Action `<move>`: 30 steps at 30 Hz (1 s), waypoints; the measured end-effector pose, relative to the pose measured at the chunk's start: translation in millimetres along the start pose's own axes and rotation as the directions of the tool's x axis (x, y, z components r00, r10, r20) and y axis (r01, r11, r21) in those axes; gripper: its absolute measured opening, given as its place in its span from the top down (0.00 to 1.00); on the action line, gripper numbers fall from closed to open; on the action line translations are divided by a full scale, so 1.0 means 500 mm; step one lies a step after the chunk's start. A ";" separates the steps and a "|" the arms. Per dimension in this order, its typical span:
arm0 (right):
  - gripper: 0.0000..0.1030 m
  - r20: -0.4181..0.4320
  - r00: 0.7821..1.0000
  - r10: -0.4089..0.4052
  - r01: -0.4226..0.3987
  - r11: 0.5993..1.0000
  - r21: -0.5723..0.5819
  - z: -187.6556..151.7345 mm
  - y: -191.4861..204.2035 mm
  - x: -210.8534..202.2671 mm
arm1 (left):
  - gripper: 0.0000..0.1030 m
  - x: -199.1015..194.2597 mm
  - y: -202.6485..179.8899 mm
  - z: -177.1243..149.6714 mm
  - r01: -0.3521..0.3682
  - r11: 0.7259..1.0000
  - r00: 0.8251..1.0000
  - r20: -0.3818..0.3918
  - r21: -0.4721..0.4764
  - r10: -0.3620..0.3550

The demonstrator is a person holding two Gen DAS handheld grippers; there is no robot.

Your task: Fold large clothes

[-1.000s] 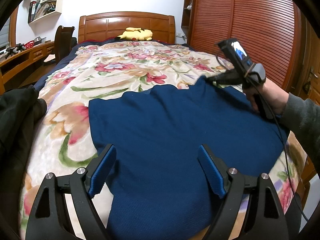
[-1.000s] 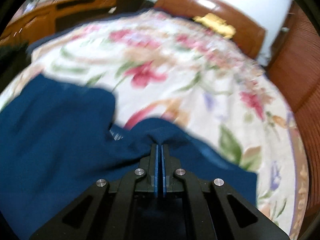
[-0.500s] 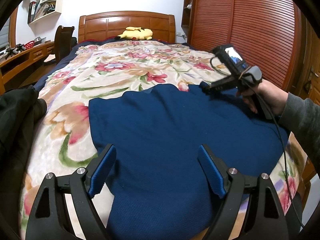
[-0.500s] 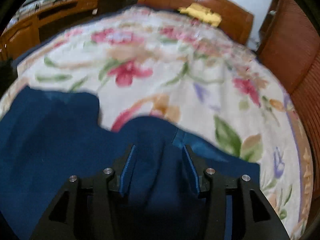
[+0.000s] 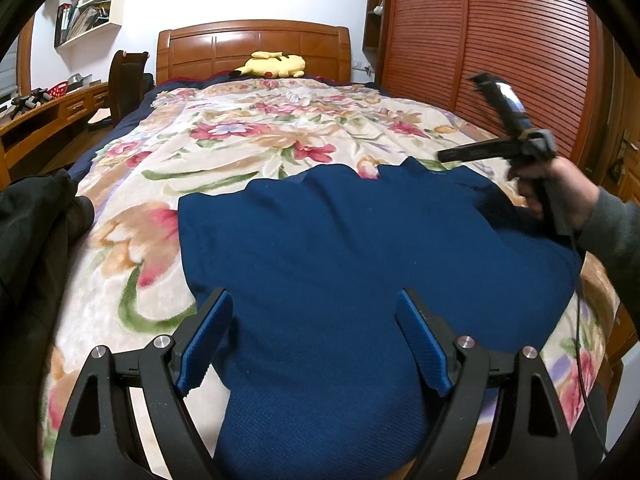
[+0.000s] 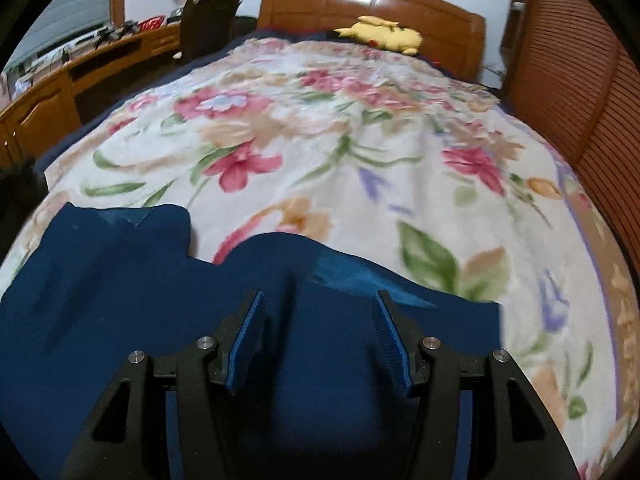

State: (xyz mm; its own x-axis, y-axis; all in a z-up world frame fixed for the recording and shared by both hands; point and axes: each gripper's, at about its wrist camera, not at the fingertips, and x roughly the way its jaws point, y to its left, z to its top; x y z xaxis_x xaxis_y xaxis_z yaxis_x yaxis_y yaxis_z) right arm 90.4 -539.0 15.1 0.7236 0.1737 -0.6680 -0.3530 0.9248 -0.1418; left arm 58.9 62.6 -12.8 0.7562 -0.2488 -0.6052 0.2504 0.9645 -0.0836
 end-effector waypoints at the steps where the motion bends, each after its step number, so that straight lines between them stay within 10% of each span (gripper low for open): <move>1: 0.44 0.003 1.000 -0.003 0.003 1.000 -0.005 -0.011 -0.005 -0.016 | 0.18 0.000 0.000 -0.001 0.000 1.000 1.000 -0.002 0.000 0.000; 17: 0.44 0.053 0.999 0.010 -0.012 1.000 0.021 -0.298 -0.027 -0.280 | 0.18 -0.035 -0.025 -0.004 0.032 0.999 0.998 0.049 0.027 -0.033; 30: 0.38 0.044 0.998 -0.053 0.050 0.996 0.079 -0.336 -0.032 -0.311 | 0.18 -0.038 -0.130 -0.006 0.120 0.988 0.991 0.052 0.093 -0.126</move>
State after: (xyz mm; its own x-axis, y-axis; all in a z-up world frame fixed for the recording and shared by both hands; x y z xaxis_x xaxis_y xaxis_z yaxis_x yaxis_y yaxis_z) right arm -116.1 -637.5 -1.5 0.7670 0.1391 -0.6264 -0.2686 0.9562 -0.1166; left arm 26.6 4.7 1.6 0.7494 -0.3722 -0.5476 0.3949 0.9151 -0.0816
